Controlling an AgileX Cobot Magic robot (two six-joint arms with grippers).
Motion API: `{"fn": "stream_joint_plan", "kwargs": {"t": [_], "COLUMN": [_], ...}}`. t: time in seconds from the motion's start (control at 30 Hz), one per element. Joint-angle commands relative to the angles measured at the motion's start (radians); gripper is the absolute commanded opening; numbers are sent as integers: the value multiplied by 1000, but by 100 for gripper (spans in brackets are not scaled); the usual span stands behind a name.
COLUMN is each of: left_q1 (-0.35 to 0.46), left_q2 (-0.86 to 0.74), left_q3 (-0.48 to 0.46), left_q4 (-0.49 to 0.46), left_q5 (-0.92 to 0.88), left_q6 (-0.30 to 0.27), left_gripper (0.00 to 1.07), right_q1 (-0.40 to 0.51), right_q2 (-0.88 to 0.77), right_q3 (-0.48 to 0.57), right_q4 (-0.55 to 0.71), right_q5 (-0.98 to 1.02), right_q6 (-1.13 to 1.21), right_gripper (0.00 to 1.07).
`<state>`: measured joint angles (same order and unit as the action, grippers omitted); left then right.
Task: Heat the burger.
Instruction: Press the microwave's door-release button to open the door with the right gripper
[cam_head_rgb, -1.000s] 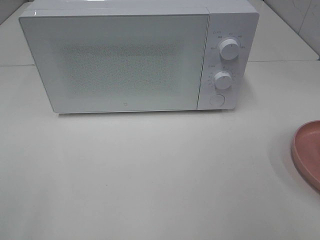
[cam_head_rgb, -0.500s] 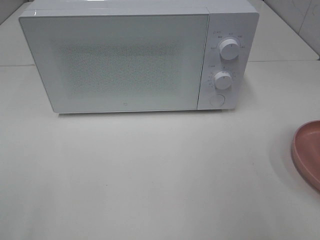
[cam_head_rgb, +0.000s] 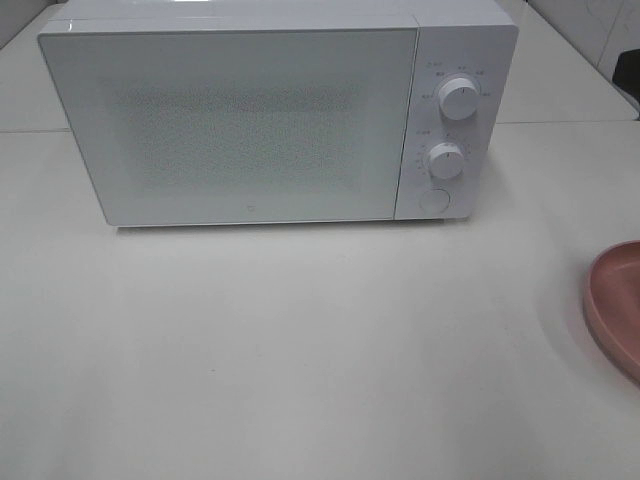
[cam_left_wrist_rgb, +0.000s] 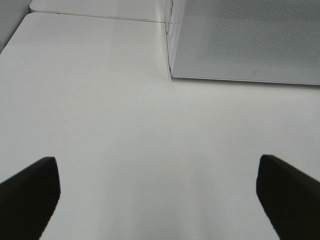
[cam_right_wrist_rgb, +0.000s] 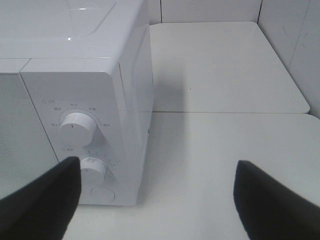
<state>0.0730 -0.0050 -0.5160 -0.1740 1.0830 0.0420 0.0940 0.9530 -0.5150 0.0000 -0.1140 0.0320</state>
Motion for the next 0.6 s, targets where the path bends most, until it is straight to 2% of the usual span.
{"fn": "stream_joint_plan", "kwargs": {"t": [0.03,0.13,0.2,0.3,0.37,0.4,0.43,0.47,0.5,0.57,0.6], "left_q1": [2,2,2,2,2,2,2,2,2,2,2], "left_q2": [-16,-16,-16,-16,-16,-16,-16,-16,-16,-16,-16], "left_q3": [0,0,0,0,0,0,0,0,0,0,0], "left_q4": [-2,-2,-2,-2,-2,-2,-2,-2,-2,-2,-2], "left_q5": [-17,-17,-17,-17,-17,-17,-17,-17,-17,-17,-17], "left_q6": [-2,-2,-2,-2,-2,-2,-2,-2,-2,-2,-2], "left_gripper": [100,100,100,100,100,100,100,100,100,100,100], "right_q1": [2,2,2,2,2,2,2,2,2,2,2], "right_q2": [44,104,168,184,228,228,259,271,271,317,317], "right_q3": [-5,-5,-5,-5,-5,-5,-5,-5,-5,-5,-5], "right_q4": [0,0,0,0,0,0,0,0,0,0,0], "right_q5": [-70,-112,-167,-177,-209,-209,-223,-228,-228,-252,-252], "right_q6": [-1,15,52,69,153,153,231,271,271,506,506], "right_gripper": [74,74,68,65,52,52,41,36,36,10,10]}}
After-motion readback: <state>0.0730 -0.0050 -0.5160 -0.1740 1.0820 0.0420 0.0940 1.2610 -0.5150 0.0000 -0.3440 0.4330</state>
